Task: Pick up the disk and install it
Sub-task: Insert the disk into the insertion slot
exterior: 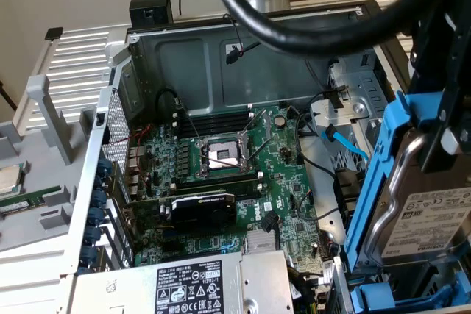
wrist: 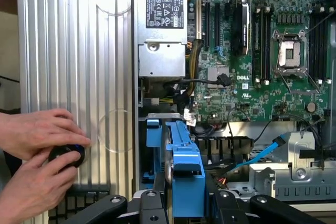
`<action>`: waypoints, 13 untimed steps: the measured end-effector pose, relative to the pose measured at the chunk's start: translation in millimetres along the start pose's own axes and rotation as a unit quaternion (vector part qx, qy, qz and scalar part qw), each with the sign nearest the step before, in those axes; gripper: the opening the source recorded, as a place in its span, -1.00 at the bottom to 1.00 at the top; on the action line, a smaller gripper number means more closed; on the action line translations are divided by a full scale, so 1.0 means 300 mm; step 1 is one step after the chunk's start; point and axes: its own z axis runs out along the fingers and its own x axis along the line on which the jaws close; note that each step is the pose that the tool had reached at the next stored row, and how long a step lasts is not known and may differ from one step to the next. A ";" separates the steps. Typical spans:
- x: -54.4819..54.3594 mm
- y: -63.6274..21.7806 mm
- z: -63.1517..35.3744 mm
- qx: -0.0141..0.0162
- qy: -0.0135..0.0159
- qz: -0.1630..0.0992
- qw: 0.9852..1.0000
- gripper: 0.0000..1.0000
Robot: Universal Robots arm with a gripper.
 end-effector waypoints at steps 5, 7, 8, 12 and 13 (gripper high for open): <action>0.000 -0.001 0.008 0.000 0.001 0.000 1.000 -0.27; 0.001 -0.001 0.012 0.000 0.001 -0.001 1.000 -0.27; 0.001 -0.001 0.013 0.000 0.002 -0.001 1.000 -0.27; 0.001 -0.001 0.018 0.000 0.002 -0.001 1.000 -0.27; 0.000 -0.001 0.019 0.000 0.003 -0.001 1.000 -0.27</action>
